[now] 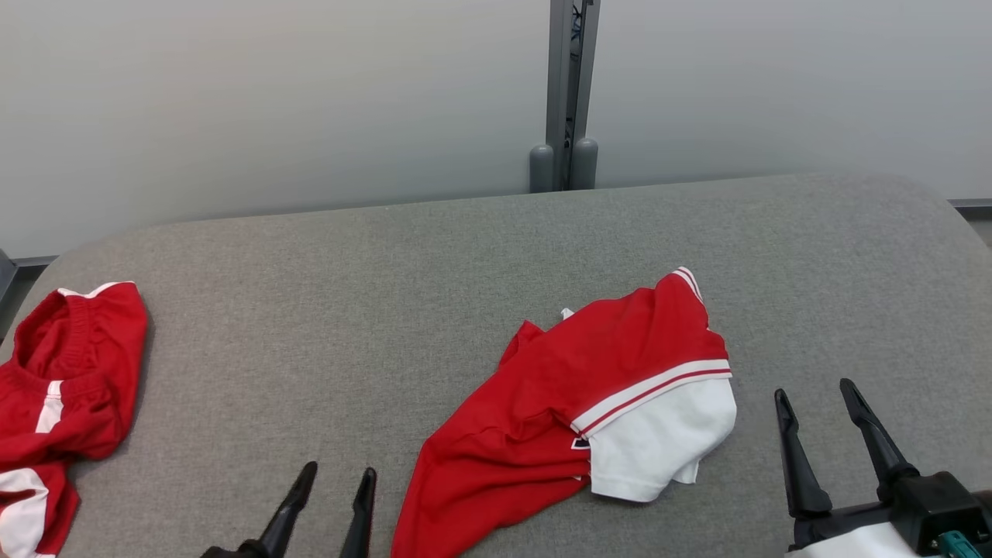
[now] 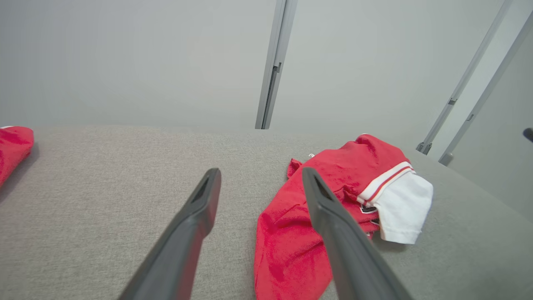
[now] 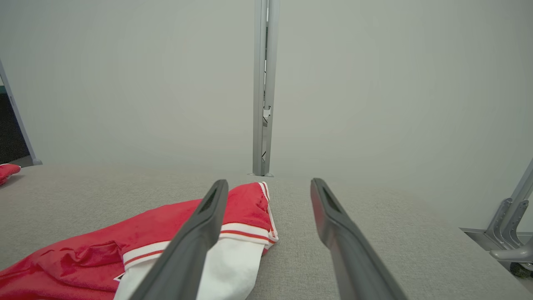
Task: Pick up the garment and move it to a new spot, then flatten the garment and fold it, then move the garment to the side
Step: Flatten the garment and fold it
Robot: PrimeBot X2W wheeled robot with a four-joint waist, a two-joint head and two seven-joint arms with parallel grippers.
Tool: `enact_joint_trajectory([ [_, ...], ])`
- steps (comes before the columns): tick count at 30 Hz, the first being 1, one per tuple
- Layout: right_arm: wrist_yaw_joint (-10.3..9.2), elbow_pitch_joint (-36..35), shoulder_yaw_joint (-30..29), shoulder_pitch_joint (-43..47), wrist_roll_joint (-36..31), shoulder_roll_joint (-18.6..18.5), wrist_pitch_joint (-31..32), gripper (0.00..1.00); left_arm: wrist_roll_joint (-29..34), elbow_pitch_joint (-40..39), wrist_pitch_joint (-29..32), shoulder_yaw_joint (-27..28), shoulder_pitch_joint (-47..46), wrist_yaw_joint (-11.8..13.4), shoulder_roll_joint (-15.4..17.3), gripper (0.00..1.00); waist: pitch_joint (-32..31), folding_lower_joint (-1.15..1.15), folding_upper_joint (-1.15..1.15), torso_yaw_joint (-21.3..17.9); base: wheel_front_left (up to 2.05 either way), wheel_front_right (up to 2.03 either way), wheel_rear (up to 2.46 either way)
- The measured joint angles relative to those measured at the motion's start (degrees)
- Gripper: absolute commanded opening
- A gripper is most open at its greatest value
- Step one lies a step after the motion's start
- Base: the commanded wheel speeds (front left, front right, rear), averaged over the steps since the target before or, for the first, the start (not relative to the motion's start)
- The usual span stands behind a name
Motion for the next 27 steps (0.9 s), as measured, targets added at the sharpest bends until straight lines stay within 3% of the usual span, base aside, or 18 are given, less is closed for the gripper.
enact_joint_trajectory([
  [5,0.0,-1.76,-0.57,0.43,-1.93,0.0,0.0,1.0,3.33,-2.45,0.0,7.27,3.33,2.29,0.41,1.0,-1.63,0.0,0.0,0.53,0.0,0.0,0.0],
  [10,0.0,-1.75,-2.56,2.3,-2.4,-0.02,0.01,1.0,5.64,-2.21,0.0,14.5,7.65,2.07,-0.63,1.0,-3.25,0.0,0.0,1.14,0.0,0.0,0.0],
  [19,0.0,2.04,-5.43,4.02,-1.87,-0.01,0.01,1.0,10.65,-2.1,0.0,22.59,11.13,-2.48,-5.2,1.0,-3.03,0.0,0.0,1.67,0.0,0.0,0.0],
  [27,0.0,2.76,-5.57,4.21,-1.58,-0.01,0.0,1.0,13.18,-1.74,0.0,25.27,11.59,-5.65,-8.14,1.0,-2.61,0.0,0.0,1.38,0.0,0.0,0.0],
])
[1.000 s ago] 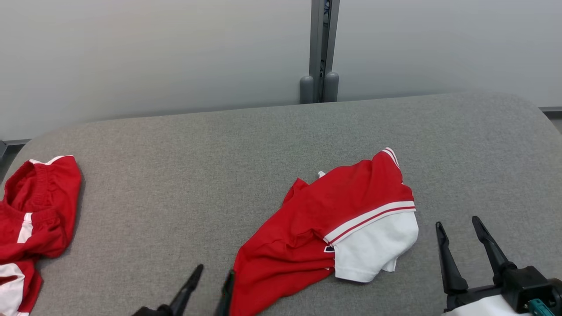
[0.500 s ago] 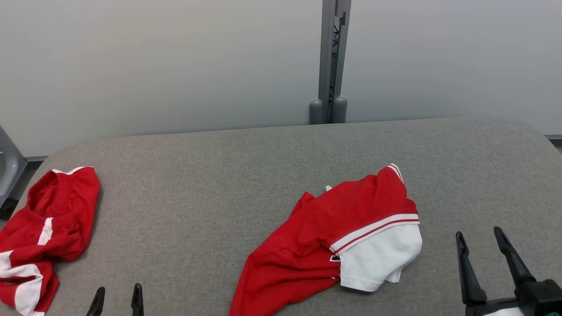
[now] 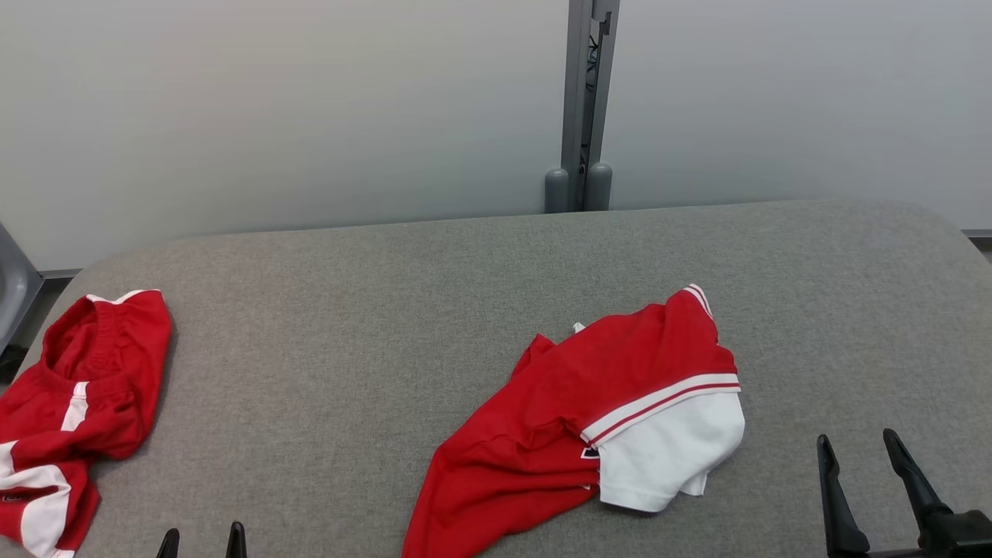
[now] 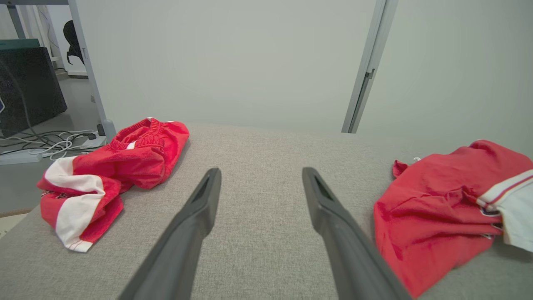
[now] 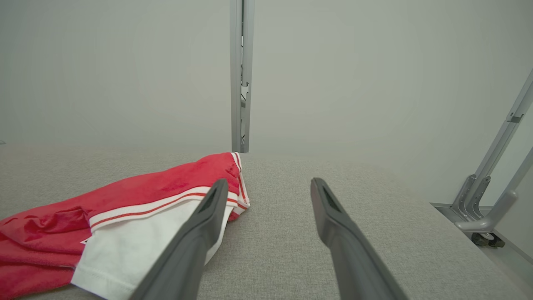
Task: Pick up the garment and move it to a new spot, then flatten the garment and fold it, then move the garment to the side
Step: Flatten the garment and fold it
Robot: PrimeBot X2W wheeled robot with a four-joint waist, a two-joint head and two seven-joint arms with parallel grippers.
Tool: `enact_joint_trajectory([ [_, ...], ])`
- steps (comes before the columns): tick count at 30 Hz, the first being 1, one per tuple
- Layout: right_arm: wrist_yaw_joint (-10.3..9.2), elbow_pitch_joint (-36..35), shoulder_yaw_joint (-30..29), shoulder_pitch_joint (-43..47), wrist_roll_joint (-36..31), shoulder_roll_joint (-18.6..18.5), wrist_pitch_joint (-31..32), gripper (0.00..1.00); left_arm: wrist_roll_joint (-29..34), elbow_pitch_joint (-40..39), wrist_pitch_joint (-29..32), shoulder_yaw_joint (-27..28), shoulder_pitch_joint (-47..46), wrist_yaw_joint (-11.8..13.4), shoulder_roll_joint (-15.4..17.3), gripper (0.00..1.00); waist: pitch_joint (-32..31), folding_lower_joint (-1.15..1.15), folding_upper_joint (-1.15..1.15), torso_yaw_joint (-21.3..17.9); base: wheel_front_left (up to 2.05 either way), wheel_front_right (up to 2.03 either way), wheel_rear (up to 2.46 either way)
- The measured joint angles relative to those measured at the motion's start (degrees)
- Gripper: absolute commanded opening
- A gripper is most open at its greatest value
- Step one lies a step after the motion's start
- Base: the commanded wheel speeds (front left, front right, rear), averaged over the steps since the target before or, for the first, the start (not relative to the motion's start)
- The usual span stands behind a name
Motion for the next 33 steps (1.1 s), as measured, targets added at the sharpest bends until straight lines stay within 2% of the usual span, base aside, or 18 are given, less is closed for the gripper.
enact_joint_trajectory([
  [9,0.0,0.58,1.13,-0.38,0.32,0.01,0.0,1.0,0.76,0.98,0.0,0.18,-0.29,-3.12,-1.03,1.0,0.17,0.0,0.0,-0.62,0.0,0.0,0.0],
  [16,0.0,0.79,1.79,-0.65,0.64,-0.01,0.0,1.0,1.24,1.44,0.0,0.47,-0.48,-3.81,-1.2,1.0,0.1,0.0,0.0,-0.89,0.0,0.0,0.0],
  [20,0.0,-0.2,4.11,-1.91,5.93,-0.03,0.0,1.0,1.08,0.65,0.0,-0.2,-0.79,-4.28,-1.24,1.0,0.36,0.0,0.0,-0.99,0.0,0.0,0.0],
  [22,0.0,3.01,7.51,-2.86,9.14,-0.33,0.31,1.0,0.03,1.38,0.03,-2.32,-1.15,-4.75,-1.21,1.0,0.74,0.0,0.0,-0.93,0.0,0.0,0.0],
  [24,0.0,6.42,11.98,-4.0,12.0,-1.92,6.72,1.0,-1.23,2.76,2.19,-5.5,-1.35,-5.25,-1.25,1.0,1.19,0.0,0.0,-0.88,0.0,0.0,0.0],
  [26,0.0,7.48,15.63,-6.61,14.21,-5.33,13.49,1.0,-3.54,3.59,5.93,-8.65,-2.42,-5.33,-0.79,1.0,1.67,0.0,0.0,-0.77,0.0,0.0,0.0],
  [27,0.0,7.48,15.63,-6.61,14.21,-5.33,13.49,1.0,-3.54,3.59,5.93,-8.65,-2.42,-5.33,-0.79,1.0,1.67,0.0,0.0,-0.77,0.0,0.0,0.0],
  [28,0.0,8.27,16.5,-9.23,16.67,-7.31,18.14,1.0,-5.76,3.93,9.1,-11.32,-3.94,-5.53,0.36,1.0,2.32,0.0,0.0,-0.67,0.0,0.0,0.0],
  [30,0.0,10.13,17.25,-11.24,16.68,-8.73,22.31,1.0,-7.72,4.26,11.59,-14.17,-5.62,-5.65,1.53,1.0,3.07,0.0,0.0,-0.56,0.0,0.0,0.0],
  [33,0.0,12.07,17.88,-12.98,16.71,-8.87,25.48,1.0,-9.92,4.38,13.6,-16.56,-7.15,-5.65,2.4,1.0,3.9,0.0,0.0,-0.5,0.0,0.0,0.0],
])
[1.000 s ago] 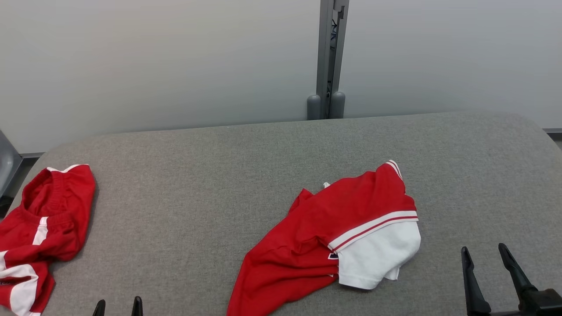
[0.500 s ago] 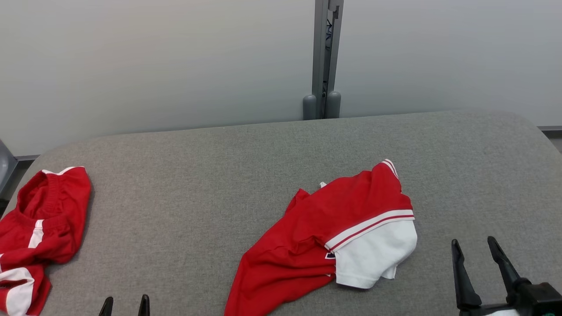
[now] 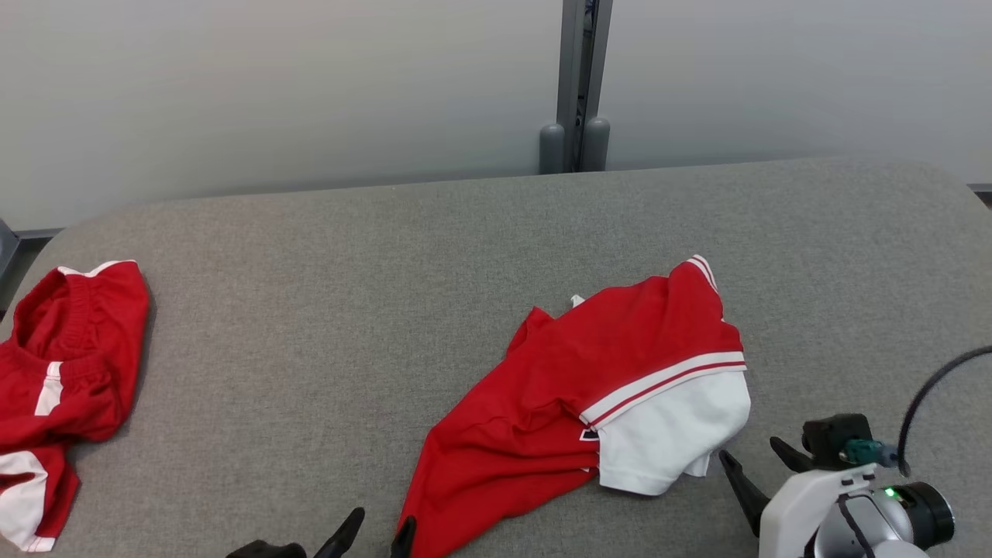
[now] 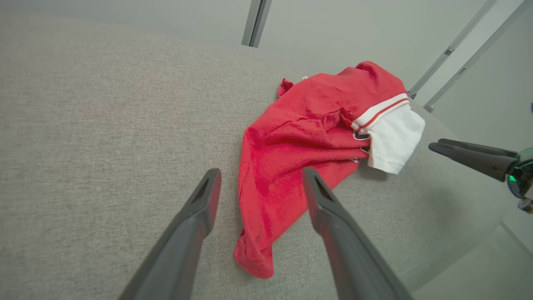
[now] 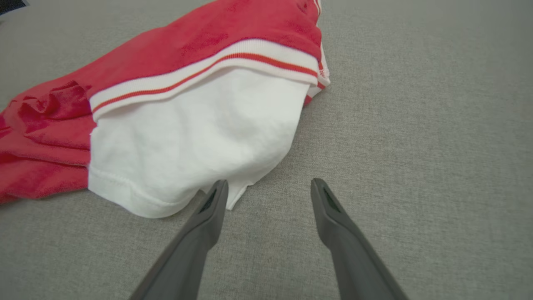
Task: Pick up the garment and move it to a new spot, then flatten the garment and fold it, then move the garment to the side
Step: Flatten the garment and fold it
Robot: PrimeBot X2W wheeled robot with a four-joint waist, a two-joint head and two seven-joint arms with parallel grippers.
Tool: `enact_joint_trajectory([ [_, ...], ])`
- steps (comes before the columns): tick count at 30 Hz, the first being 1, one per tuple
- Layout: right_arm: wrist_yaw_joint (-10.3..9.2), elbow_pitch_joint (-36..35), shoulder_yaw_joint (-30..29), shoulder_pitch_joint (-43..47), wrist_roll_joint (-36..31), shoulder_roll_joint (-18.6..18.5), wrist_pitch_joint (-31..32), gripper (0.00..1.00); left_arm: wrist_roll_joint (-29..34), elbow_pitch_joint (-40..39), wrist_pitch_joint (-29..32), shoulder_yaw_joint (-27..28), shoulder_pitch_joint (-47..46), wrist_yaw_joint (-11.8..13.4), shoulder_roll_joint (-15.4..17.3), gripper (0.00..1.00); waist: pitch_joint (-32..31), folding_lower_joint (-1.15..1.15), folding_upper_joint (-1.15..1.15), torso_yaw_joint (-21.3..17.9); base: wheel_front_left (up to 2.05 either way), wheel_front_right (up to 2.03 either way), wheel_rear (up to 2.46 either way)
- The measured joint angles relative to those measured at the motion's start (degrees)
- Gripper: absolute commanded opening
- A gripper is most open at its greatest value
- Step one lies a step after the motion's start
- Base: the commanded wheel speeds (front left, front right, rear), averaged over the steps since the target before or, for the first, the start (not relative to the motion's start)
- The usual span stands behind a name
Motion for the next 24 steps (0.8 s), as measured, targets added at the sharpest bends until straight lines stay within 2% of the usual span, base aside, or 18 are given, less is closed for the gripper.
enact_joint_trajectory([
  [7,0.0,4.89,4.35,-5.32,0.77,1.21,2.76,1.0,-4.74,1.71,2.54,-4.37,-5.14,-0.02,1.75,1.0,3.49,0.0,0.0,0.51,0.0,0.0,0.0],
  [16,0.0,10.87,5.09,-9.25,-0.68,2.59,1.46,1.0,-6.44,6.19,2.77,-7.19,-8.87,-0.02,2.54,1.0,6.06,0.0,0.0,1.0,0.0,0.0,0.0],
  [24,0.03,14.73,4.5,-11.46,-1.49,3.45,0.24,1.0,-9.28,6.95,3.66,-11.04,-10.28,-0.02,3.98,1.0,7.27,0.0,0.0,1.13,0.0,0.0,0.0],
])
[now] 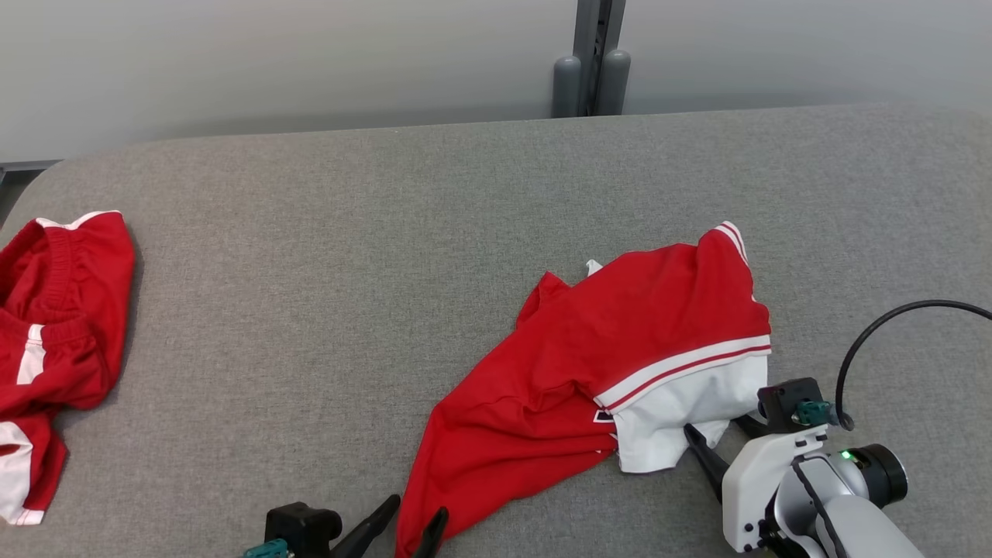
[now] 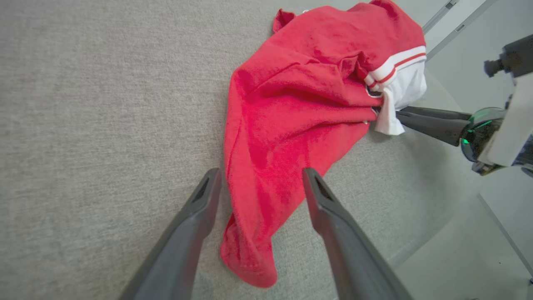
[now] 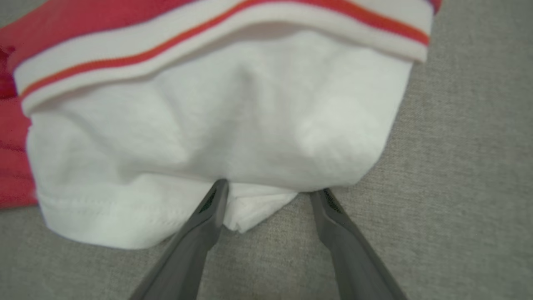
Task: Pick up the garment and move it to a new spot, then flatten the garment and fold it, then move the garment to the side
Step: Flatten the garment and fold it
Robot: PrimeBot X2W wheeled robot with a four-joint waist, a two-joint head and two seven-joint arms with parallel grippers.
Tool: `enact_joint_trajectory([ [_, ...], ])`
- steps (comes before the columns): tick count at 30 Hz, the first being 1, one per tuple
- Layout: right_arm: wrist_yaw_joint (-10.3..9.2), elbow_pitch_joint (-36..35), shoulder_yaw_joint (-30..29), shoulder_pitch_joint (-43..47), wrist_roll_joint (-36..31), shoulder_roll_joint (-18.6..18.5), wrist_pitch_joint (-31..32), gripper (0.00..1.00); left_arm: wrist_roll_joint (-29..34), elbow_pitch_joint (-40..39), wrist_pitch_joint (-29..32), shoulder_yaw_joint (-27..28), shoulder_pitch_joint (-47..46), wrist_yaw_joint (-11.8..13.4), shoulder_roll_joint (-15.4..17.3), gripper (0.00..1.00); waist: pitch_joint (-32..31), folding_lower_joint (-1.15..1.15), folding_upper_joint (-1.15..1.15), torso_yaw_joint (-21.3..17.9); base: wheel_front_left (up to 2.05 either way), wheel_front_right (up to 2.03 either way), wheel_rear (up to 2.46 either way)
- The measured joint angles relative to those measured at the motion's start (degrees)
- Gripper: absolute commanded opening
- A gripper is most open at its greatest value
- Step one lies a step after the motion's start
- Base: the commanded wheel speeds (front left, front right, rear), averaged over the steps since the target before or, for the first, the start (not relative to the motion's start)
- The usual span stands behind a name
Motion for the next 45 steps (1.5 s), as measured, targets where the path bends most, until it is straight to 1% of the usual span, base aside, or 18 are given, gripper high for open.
enact_joint_trajectory([
  [3,0.08,1.03,-0.41,-0.69,-0.56,0.34,-0.11,1.0,-0.69,0.37,0.21,-0.64,-0.14,0.0,0.41,1.0,0.25,0.0,0.0,0.08,0.0,0.0,0.0],
  [4,0.08,1.25,-0.46,-0.91,-0.75,0.42,-0.11,0.83,-0.85,0.67,0.21,-0.79,-0.26,0.0,0.53,1.0,0.35,0.0,0.0,0.11,0.0,0.0,0.0],
  [5,0.08,1.59,-0.4,-1.1,-0.76,0.54,-0.11,0.83,-1.07,1.15,0.21,-0.85,-0.44,0.0,0.64,1.0,0.43,0.0,0.0,0.14,0.0,0.0,0.0],
  [6,0.05,2.16,-0.03,-1.53,-0.73,0.66,0.03,0.55,-1.35,2.07,0.21,-1.23,-0.79,0.0,0.8,1.0,0.52,0.0,0.0,0.14,0.0,0.0,0.0],
  [8,0.05,2.68,0.31,-2.02,-0.65,0.71,0.25,0.07,-1.53,3.11,0.2,-1.67,-0.91,0.0,0.8,1.0,0.54,0.0,0.0,0.15,0.0,0.0,0.0],
  [9,0.05,2.83,0.54,-2.12,-0.54,0.79,0.37,0.0,-1.59,3.45,0.19,-1.9,-0.98,0.0,0.81,1.0,0.53,0.0,0.0,0.14,0.0,0.0,0.0],
  [16,0.08,3.57,1.66,-2.59,0.52,0.75,0.54,0.0,-2.66,4.88,-0.4,-2.77,-1.32,0.0,0.7,1.0,0.28,0.01,0.0,-0.16,0.0,0.0,0.0],
  [17,0.08,3.59,1.81,-2.6,0.73,0.69,0.55,0.0,-2.69,5.12,-0.41,-2.83,-1.41,0.0,0.73,0.91,0.21,0.0,0.0,-0.23,0.0,0.0,0.0],
  [18,0.08,3.55,1.93,-2.6,0.97,0.64,0.54,0.0,-2.79,5.33,-0.59,-2.88,-1.54,0.0,0.71,0.48,0.16,0.0,0.0,-0.31,0.0,0.0,0.0],
  [19,0.08,3.5,1.96,-2.6,1.0,0.6,0.45,0.0,-2.87,5.54,-0.8,-2.86,-1.71,0.0,0.69,0.11,0.11,0.0,0.0,-0.4,0.0,0.0,0.0],
  [20,0.08,3.48,2.04,-2.59,1.15,0.54,0.43,0.0,-3.09,5.73,-0.97,-2.91,-1.91,0.0,0.69,0.0,0.02,0.0,0.0,-0.49,0.0,0.0,0.0],
  [24,0.08,2.11,1.7,-1.01,3.24,-0.24,0.12,0.0,-3.34,5.99,-2.03,-3.37,-2.01,0.0,1.02,0.0,-0.66,0.0,0.0,-0.73,0.0,0.0,0.0],
  [28,0.02,-3.3,-1.13,3.22,8.5,-1.81,-0.26,0.0,-3.89,4.1,-4.0,-2.21,-1.51,0.11,1.58,0.0,-1.59,0.0,0.0,-1.04,0.0,0.0,0.0],
  [33,-0.03,-15.82,-5.86,7.73,12.38,-6.43,0.99,0.0,-5.1,-2.53,-5.94,0.32,0.91,1.6,2.98,0.0,-2.19,0.0,0.0,-2.49,0.0,0.0,0.0],
  [36,-0.03,-23.57,-8.91,10.77,12.7,-7.71,2.93,0.0,-4.85,-7.24,-6.82,1.55,1.84,2.88,4.16,0.0,-2.32,0.0,0.0,-3.4,0.0,0.0,0.0],
  [39,-0.03,-31.82,-13.17,12.91,13.43,-7.54,4.13,0.0,-3.9,-12.46,-7.28,2.89,2.36,4.43,5.42,0.0,-2.41,0.0,0.0,-4.09,0.0,0.0,0.0],
  [42,-0.03,-40.88,-17.41,13.84,15.33,-5.78,4.79,0.0,-2.64,-18.59,-7.24,3.81,2.58,6.23,6.42,0.0,-2.54,0.0,0.0,-4.6,0.0,0.0,0.0],
  [45,-0.03,-49.91,-21.65,13.9,17.15,-4.12,5.75,0.0,-1.92,-24.75,-6.68,5.13,2.54,7.48,7.67,0.0,-2.43,0.0,0.0,-4.98,0.0,0.0,0.0],
])
